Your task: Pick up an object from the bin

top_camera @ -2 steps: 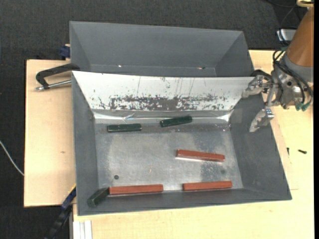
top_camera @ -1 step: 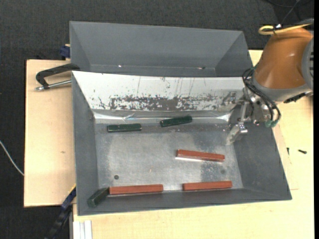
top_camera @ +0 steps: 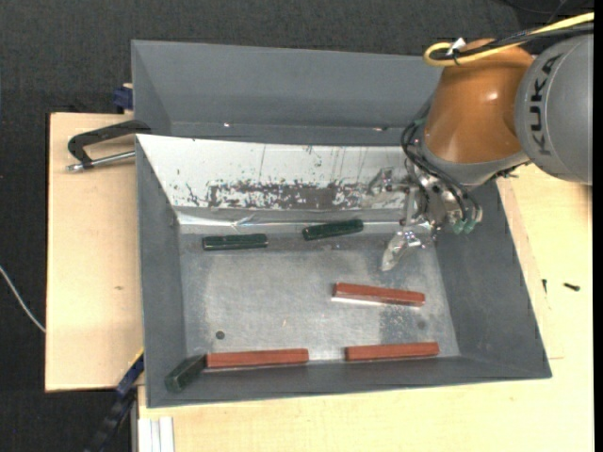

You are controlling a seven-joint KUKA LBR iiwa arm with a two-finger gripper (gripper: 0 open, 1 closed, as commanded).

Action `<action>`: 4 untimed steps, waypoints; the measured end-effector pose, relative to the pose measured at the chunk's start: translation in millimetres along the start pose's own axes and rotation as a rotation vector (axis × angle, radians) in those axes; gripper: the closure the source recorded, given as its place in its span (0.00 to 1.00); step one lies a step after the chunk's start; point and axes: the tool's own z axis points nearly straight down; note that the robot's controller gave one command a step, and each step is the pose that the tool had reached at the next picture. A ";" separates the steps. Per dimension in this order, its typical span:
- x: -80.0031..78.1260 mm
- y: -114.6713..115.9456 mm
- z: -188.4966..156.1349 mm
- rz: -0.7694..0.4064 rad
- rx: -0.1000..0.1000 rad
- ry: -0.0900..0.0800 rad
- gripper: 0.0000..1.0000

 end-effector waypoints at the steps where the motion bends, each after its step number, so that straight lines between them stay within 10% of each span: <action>1: 73.2 8.7 14.4 0.180 0.001 0.009 0.00; 2: 55.4 13.7 90.6 0.045 0.001 0.005 0.00; 3: 58.6 13.3 81.2 0.046 0.002 0.006 1.00; 4: 58.6 13.4 81.2 0.046 0.001 0.006 1.00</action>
Offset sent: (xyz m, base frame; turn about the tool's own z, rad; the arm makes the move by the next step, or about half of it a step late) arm -0.0574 0.0042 -0.0919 0.0448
